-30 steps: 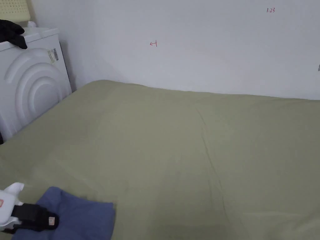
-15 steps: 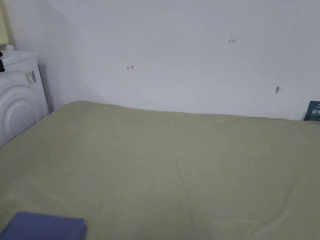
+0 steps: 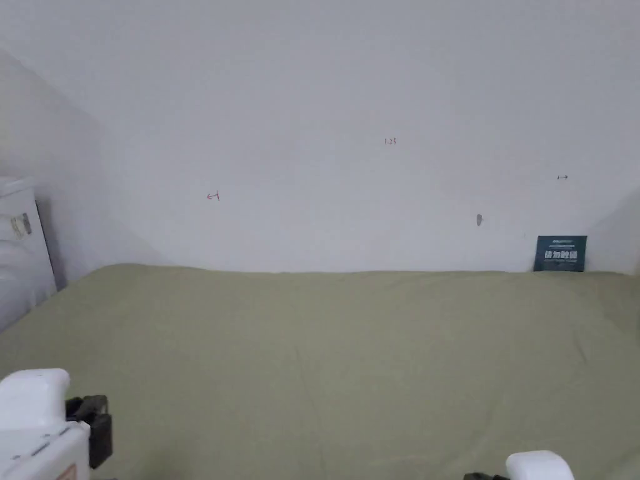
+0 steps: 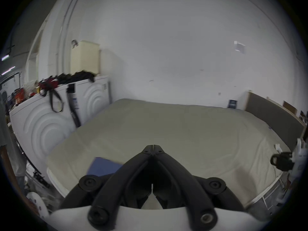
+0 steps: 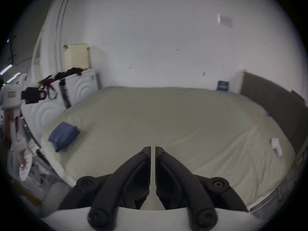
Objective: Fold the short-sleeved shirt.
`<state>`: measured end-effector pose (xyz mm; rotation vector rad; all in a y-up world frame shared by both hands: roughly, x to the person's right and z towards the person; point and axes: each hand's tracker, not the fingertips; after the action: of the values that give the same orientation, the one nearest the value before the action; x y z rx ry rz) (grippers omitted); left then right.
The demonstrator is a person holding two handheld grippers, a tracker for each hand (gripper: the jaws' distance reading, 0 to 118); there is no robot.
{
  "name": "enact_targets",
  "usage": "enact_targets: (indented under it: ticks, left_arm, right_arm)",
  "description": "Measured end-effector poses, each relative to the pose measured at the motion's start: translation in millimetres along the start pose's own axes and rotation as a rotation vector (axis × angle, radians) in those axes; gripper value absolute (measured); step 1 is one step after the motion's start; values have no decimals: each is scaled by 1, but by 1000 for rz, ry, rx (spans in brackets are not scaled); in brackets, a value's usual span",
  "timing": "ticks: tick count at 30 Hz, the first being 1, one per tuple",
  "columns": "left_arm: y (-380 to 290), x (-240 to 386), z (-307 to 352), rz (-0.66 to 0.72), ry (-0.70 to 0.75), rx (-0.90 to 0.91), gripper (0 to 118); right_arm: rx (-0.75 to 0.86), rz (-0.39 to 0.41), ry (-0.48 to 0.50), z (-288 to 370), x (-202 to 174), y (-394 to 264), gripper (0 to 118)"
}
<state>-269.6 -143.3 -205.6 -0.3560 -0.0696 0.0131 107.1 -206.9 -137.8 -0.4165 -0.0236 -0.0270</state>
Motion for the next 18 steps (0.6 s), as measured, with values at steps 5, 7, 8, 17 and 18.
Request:
enact_targets:
  ticks: [5,7,8,17,18]
  left_arm:
    - [-18,68,7,-14,-54,61,0]
    - [-21,85,-2,-45,-57,46,0]
    - [-19,98,-3,-70,-64,38,0]
    - [-28,114,8,-106,-120,117,0]
    - [-28,109,9,-91,-120,124,0]
  right_arm:
    - [67,-6,-143,16,4,17,9]
    - [92,26,-178,20,2,26,9]
    - [132,41,-185,22,2,30,9]
    - [226,44,-319,32,5,31,9]
    - [232,26,-343,33,6,29,9]
